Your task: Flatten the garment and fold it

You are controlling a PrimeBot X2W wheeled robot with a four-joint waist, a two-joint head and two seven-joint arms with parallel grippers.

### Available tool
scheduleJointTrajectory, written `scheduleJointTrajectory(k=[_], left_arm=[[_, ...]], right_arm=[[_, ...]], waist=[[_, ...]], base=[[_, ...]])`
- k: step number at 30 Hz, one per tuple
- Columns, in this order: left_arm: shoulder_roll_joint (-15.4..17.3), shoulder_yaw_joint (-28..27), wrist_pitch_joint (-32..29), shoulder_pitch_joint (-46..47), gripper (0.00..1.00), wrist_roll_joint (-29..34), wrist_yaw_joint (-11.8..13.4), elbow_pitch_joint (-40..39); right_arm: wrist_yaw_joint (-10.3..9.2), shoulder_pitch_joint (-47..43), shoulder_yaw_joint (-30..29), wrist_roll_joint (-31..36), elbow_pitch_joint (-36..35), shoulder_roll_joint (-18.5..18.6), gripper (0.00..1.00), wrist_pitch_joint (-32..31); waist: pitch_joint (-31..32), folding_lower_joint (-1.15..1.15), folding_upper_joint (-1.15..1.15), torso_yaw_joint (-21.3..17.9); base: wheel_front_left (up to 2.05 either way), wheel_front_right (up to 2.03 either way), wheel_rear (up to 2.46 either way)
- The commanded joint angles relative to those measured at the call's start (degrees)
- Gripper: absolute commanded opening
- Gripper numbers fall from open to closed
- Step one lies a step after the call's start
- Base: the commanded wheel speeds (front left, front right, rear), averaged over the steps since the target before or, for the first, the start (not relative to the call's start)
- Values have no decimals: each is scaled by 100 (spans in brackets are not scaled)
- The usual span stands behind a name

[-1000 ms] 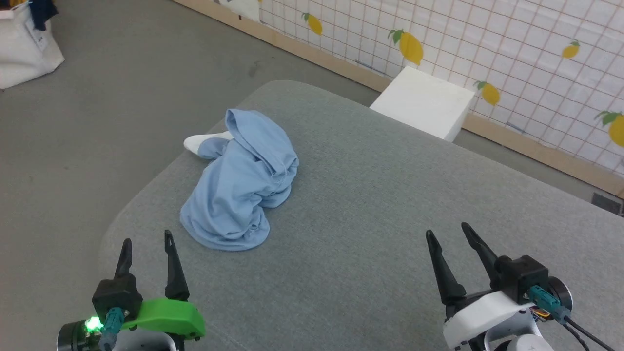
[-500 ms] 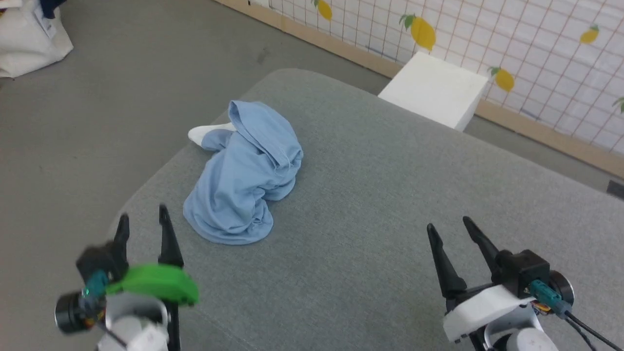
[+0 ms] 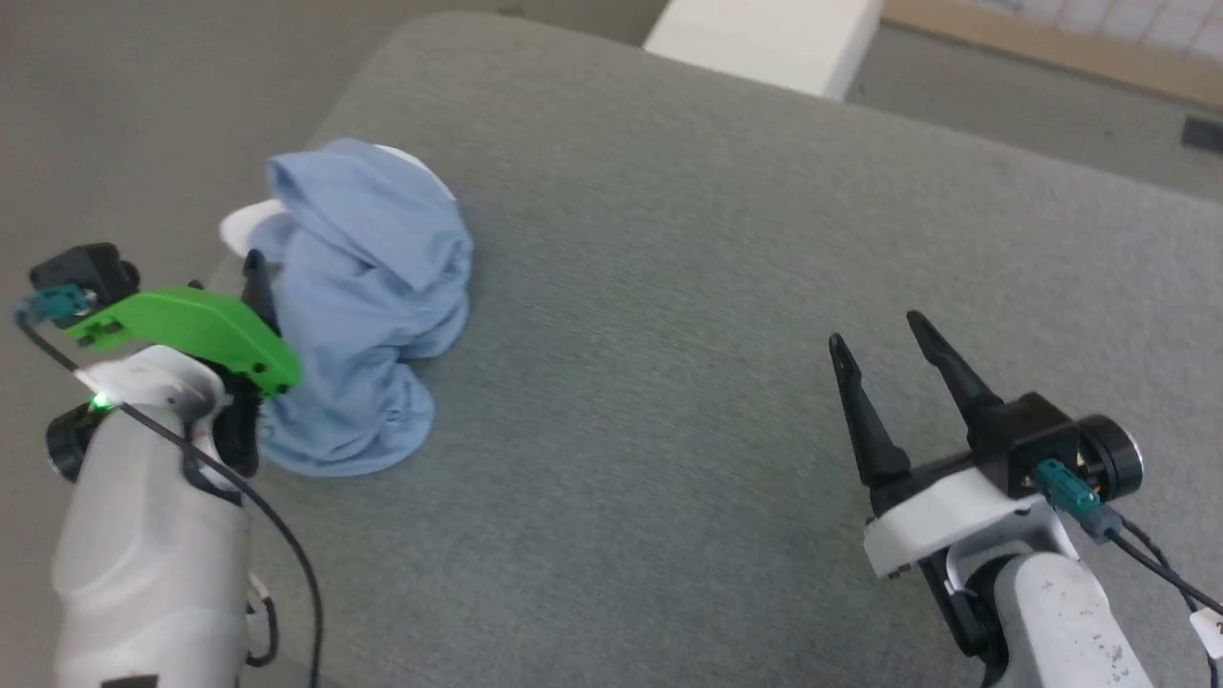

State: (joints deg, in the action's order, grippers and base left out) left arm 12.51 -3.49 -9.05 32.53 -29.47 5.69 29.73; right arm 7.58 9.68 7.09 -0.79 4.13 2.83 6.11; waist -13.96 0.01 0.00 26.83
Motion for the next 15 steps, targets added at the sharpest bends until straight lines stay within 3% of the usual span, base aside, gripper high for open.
scheduleJointTrajectory(k=[1,8,12,13,14,15], left_arm=[[98,-26,-165,117,100,-63,16,152],[316,-266,-1442,274,100,-513,259,1014],[403,-66,-2226,125,100,-494,306,1256],[434,-10,-2404,69,40,-485,291,1251],[473,19,-2466,32,2,-466,283,1208],[545,40,-2416,-7,0,-405,299,1112]], right_arm=[[-9,127,-1,44,-50,5,100,-4],[-9,345,-35,57,-8,5,100,73],[-9,342,-66,17,127,5,100,144],[-9,328,-66,-10,163,5,100,166],[-9,316,-61,-39,192,5,100,188],[-9,301,-50,-71,233,5,100,222]], waist=[[-966,-1,0,-908],[-1239,-1,0,-1211],[-1096,-1,0,-1209],[-1025,-1,0,-1196],[-956,-1,0,-1183],[-855,-1,0,-1166]], base=[[0,0,0],[0,0,0],[0,0,0],[0,0,0],[0,0,0],[0,0,0]])
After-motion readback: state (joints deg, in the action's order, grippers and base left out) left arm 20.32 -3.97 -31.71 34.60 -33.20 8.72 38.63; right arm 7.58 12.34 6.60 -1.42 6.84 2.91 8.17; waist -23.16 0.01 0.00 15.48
